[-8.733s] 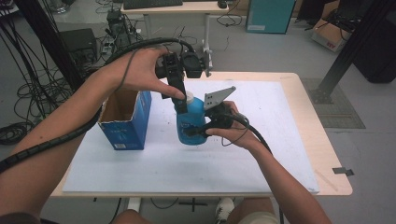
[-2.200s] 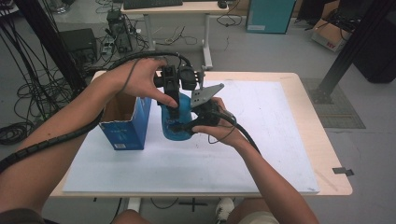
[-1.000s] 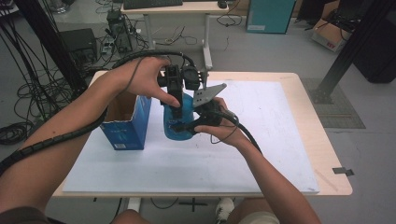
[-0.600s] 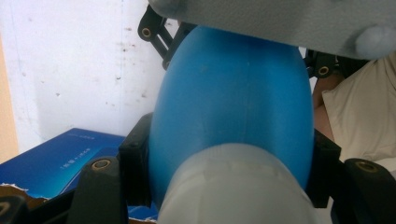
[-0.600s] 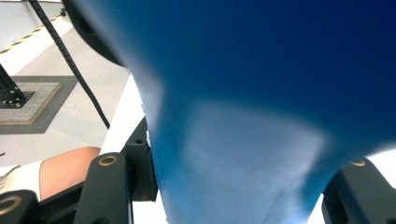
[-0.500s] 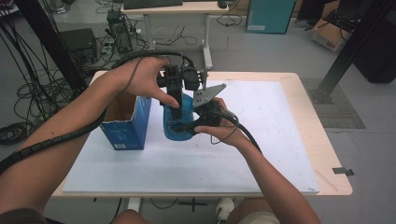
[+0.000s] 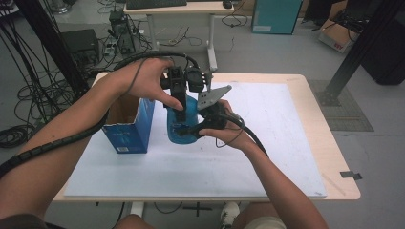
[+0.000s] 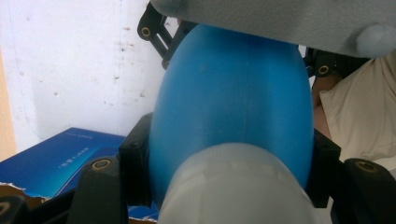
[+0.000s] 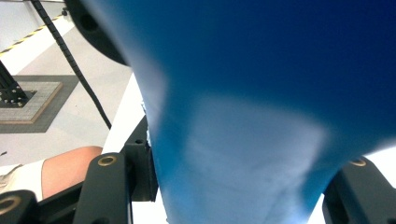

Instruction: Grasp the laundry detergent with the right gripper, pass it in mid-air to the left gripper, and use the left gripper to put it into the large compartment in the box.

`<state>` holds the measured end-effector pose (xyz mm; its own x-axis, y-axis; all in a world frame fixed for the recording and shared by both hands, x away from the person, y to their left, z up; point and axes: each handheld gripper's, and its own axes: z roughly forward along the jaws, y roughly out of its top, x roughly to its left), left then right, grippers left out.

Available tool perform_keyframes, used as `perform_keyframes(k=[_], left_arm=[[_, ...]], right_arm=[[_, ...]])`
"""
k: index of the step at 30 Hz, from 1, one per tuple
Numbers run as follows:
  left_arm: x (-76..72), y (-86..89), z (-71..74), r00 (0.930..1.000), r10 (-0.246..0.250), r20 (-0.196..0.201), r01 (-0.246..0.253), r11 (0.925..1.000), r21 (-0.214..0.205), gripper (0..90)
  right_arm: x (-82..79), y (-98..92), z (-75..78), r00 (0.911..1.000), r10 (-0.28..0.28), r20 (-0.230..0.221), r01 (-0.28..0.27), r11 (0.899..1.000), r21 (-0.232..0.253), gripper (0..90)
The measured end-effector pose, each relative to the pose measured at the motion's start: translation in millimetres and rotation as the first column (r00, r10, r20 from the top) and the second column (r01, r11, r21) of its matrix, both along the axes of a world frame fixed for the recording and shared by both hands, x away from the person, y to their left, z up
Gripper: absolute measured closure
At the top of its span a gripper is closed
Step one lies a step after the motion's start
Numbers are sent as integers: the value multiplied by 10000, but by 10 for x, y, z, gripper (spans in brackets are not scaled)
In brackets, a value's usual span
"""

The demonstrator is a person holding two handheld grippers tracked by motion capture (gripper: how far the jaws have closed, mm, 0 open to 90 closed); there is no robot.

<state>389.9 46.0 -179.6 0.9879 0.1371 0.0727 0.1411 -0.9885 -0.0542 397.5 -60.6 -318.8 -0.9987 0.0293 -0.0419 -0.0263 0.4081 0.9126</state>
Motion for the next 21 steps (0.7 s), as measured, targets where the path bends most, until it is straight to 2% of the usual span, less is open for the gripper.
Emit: perform_keyframes(k=[11, 16, 17, 21], left_arm=[[-2, -2, -1, 10000, -30, -11, 30, 10000, 11, 370], [-11, 2, -5, 9999, -6, 105, 6, 10000, -27, 370], [-8, -3, 6, 10000, 24, -57, -24, 10000, 52, 370], [-15, 1, 6, 10000, 23, 54, -23, 10000, 1, 370]], right_arm=[[-3, -2, 3, 10000, 4, 17, -4, 10000, -41, 405], [-5, -2, 5, 10000, -21, 11, 21, 10000, -39, 405], [-6, -1, 4, 10000, -11, 7, 11, 10000, -40, 405], [-11, 0, 6, 10000, -26, 1, 26, 10000, -28, 404]])
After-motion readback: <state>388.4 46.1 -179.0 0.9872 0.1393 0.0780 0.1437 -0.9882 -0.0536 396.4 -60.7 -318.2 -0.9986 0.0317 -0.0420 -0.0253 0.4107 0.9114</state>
